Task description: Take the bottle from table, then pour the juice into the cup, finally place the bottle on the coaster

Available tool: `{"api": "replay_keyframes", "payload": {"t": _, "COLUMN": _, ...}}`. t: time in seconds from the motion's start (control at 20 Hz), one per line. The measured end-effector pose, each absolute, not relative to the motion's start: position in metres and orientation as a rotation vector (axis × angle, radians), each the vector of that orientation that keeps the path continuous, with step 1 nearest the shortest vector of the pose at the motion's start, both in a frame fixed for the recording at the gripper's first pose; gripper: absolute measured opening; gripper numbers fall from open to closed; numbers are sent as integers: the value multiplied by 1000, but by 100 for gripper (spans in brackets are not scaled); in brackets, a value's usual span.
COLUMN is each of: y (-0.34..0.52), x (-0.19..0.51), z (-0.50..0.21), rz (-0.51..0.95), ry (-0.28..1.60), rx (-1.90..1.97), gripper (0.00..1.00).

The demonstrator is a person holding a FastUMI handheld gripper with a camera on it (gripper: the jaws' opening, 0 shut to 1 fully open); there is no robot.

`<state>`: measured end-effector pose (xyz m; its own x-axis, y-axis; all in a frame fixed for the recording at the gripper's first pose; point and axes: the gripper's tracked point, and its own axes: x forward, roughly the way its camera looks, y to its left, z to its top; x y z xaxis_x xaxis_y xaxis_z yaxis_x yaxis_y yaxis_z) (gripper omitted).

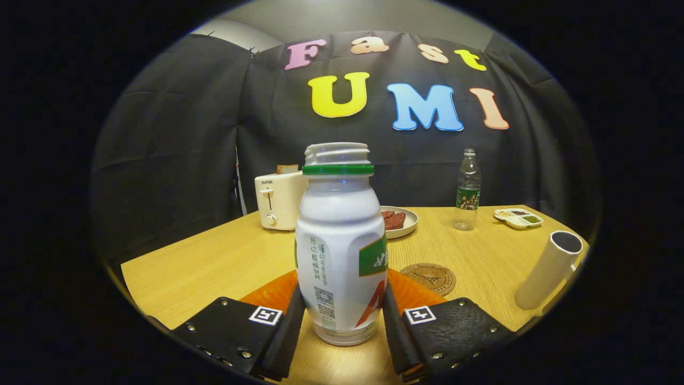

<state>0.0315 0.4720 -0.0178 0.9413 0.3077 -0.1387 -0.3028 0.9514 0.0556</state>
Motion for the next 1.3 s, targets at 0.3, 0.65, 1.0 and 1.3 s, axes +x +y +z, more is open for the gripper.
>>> {"api": "replay_keyframes", "payload": {"t": 0.3, "y": 459, "x": 29, "z": 24, "rz": 355, "ry": 49, "rx": 279, "gripper": 69}}
{"api": "replay_keyframes", "payload": {"t": 0.65, "y": 421, "x": 32, "z": 65, "rz": 386, "ry": -42, "rx": 590, "gripper": 68}}
{"api": "replay_keyframes", "payload": {"t": 1.0, "y": 390, "x": 39, "z": 76, "rz": 389, "ry": -64, "rx": 820, "gripper": 68}}
{"api": "replay_keyframes", "payload": {"t": 1.3, "y": 374, "x": 38, "z": 80, "rz": 406, "ry": -90, "rx": 1076, "gripper": 68}}
